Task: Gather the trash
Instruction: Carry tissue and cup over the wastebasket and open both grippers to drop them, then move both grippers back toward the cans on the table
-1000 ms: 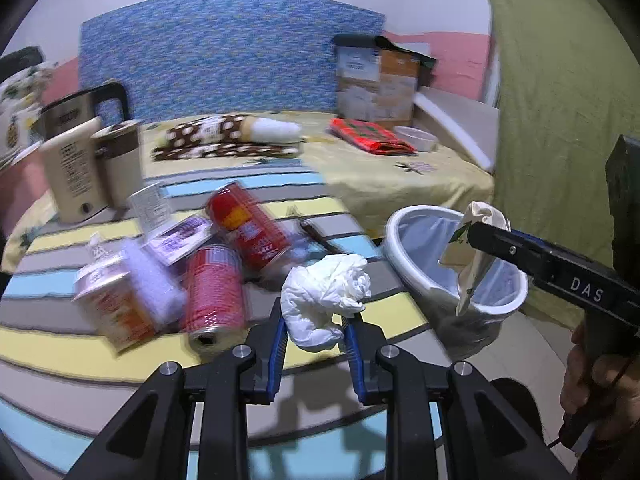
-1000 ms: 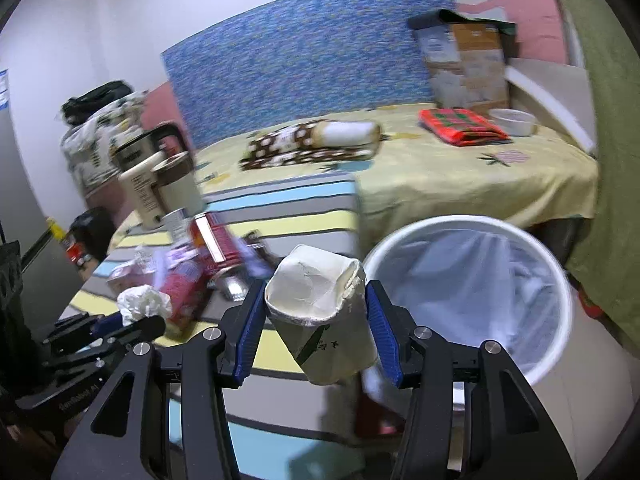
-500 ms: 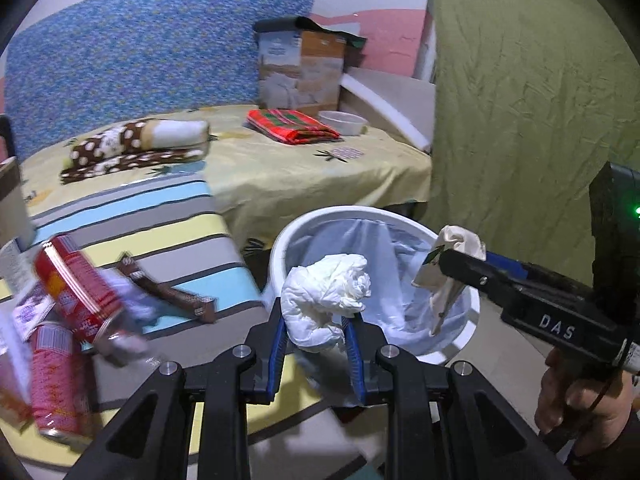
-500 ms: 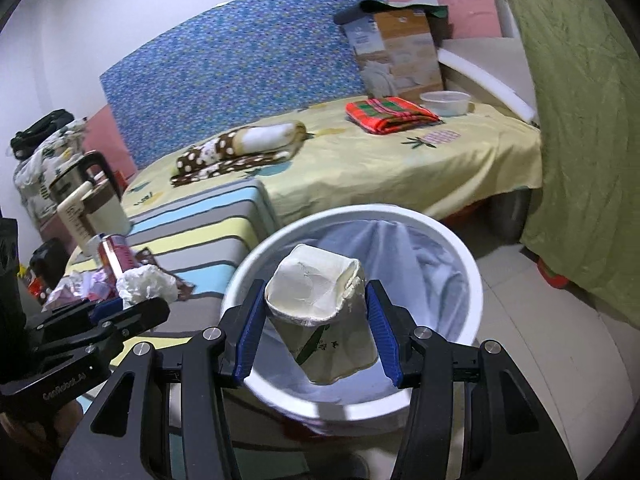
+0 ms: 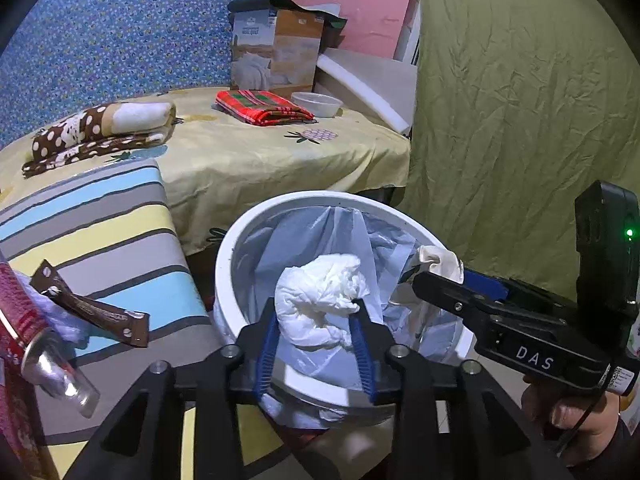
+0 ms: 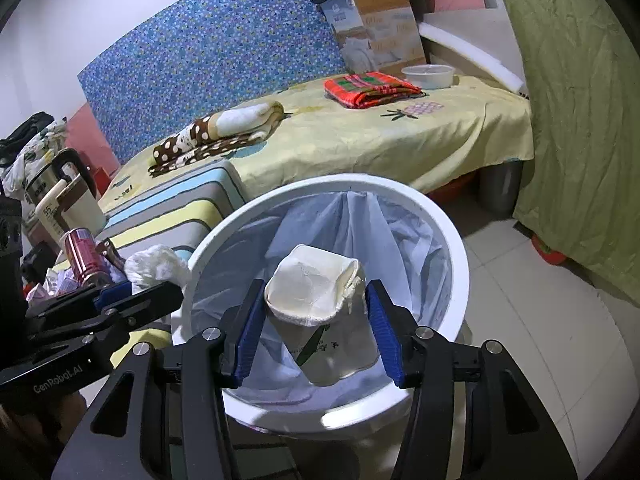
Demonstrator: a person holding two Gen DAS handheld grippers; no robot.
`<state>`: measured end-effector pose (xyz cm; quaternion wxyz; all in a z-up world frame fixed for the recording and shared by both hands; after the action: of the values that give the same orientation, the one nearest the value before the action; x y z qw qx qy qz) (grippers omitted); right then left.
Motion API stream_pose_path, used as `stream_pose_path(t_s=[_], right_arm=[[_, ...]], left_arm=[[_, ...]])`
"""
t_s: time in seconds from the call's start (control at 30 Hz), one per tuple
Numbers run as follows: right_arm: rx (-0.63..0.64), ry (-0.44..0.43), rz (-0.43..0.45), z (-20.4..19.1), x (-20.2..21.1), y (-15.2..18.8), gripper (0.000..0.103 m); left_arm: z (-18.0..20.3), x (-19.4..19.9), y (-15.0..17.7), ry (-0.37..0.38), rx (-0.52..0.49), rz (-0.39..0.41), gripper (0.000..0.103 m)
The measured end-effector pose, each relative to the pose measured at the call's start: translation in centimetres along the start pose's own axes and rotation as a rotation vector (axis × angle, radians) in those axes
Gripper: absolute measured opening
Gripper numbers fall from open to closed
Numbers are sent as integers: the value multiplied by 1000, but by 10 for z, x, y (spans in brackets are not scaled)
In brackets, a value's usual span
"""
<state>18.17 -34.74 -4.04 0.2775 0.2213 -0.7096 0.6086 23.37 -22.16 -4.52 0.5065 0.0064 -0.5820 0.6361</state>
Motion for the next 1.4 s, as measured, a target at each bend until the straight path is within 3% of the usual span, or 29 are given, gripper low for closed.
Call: stream_pose_path(t_s=[0.23, 0.43, 0.5, 0.53, 0.83, 1.4], right_arm=[[-19, 9, -15, 5, 1, 5, 53], [-10, 13, -18, 3, 3, 5, 55], [-8, 11, -15, 3, 5, 5, 67], [-8, 12, -13, 2, 5, 4, 68], [20, 12, 2, -7, 23, 6, 68], [141, -157, 13, -78, 53, 26, 68]], left_arm=[[-1, 0, 0, 2, 7, 3, 50], [-3, 11, 1, -8, 21, 19, 50], [-3, 15, 1, -15, 23, 24, 50], [-3, 19, 2, -20, 23, 29, 50], [2, 57, 11, -73, 13, 66, 50], [-26, 143, 61, -246, 87, 118, 50]])
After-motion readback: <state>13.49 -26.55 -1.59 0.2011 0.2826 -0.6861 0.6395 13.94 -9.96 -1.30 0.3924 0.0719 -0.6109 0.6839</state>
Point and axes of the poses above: each gripper's, at about its wrist camera, not at the fingertips, and x roughly against the way its jaws point, z to its right, y to its underside, the point moved 3 cm from there along -x, roughly the way its jaws point, and after that the axes turned 10 degrees about y, right-handed, at the moved point
